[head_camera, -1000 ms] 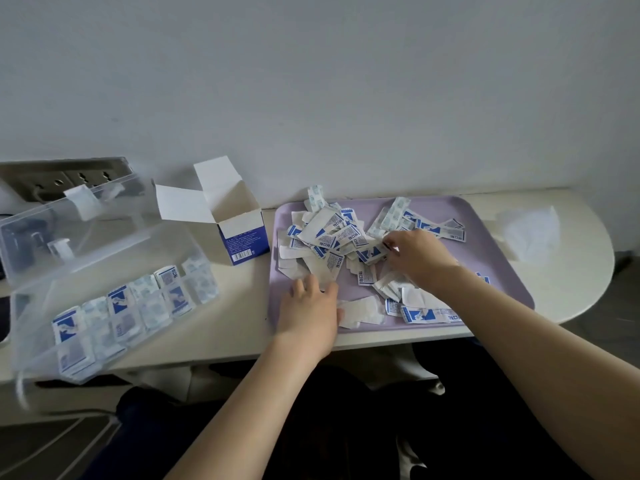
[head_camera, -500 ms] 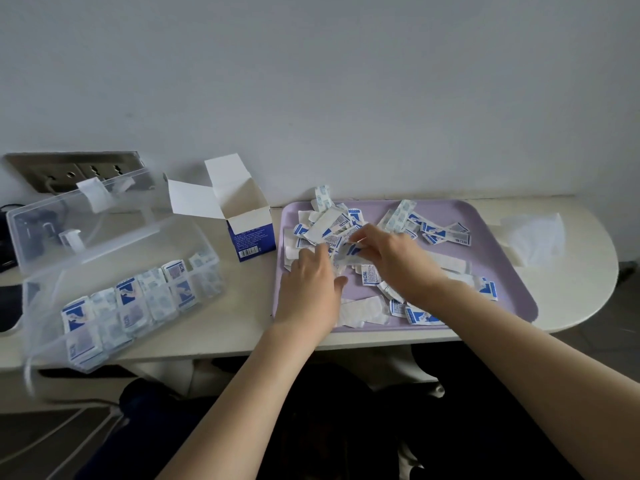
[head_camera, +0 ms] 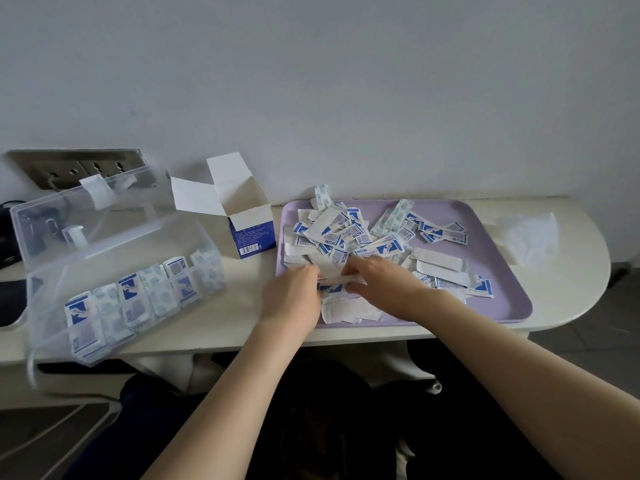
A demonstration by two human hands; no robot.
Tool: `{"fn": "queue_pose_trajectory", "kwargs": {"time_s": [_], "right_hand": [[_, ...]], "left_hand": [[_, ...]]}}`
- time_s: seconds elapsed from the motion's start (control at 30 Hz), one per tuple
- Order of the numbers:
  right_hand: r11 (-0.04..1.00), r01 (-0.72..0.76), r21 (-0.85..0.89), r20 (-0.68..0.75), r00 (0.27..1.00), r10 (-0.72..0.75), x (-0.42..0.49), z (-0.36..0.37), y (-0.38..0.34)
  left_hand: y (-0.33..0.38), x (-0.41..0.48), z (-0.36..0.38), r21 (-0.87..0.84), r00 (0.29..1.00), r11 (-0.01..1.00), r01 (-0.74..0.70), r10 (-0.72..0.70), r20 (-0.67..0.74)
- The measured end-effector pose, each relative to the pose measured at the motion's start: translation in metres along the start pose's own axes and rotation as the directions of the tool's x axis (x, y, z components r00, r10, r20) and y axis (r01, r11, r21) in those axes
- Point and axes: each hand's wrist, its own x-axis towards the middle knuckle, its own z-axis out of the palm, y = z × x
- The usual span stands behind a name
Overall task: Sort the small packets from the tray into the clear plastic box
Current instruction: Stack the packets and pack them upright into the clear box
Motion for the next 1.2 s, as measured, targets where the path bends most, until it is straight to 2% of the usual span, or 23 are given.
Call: {"fn": "queue_pose_trajectory", "kwargs": {"time_s": [0.2, 0.33, 0.43, 0.53, 0.77, 0.97, 1.2], "right_hand": [[0.999, 0.024, 0.047, -0.128, 0.992, -0.018, 0.003, 0.009, -0.009], [0.995, 0.06, 0.077, -0.085, 0.995, -0.054, 0.007, 0.019, -0.014], [0.993, 0.073, 0.097, -0.048, 0.996, -0.069, 0.005, 0.024, -0.018], [0.993, 0.089, 0.076, -0.033, 0.996, -0.087, 0.001, 0.027, -0.022], [0.997, 0.049, 0.051, -0.077, 0.996, -0.045, 0.004, 0.023, -0.018], [0.996, 0.087, 0.005, -0.144, 0.986, -0.086, 0.004, 0.013, -0.022], [0.979, 0.191, -0.074, -0.038, 0.98, -0.194, -0.004, -0.001, -0.028]], "left_hand": [[-0.005, 0.002, -0.004, 0.017, 0.999, 0.999, 0.048, -0.047, -0.005], [-0.005, 0.002, 0.005, 0.027, 0.983, 0.999, 0.034, -0.038, 0.181], [-0.004, 0.0, 0.013, 0.144, 0.969, 0.989, -0.03, -0.007, 0.249], [-0.001, -0.002, 0.014, 0.196, 0.969, 0.979, -0.052, 0.002, 0.246], [0.002, -0.002, 0.008, 0.105, 0.991, 0.994, -0.006, -0.008, 0.137], [0.002, -0.001, 0.001, 0.094, 0.994, 0.995, 0.015, -0.025, 0.102], [-0.001, -0.01, -0.014, 0.043, 0.988, 0.999, 0.022, -0.029, 0.152]]}}
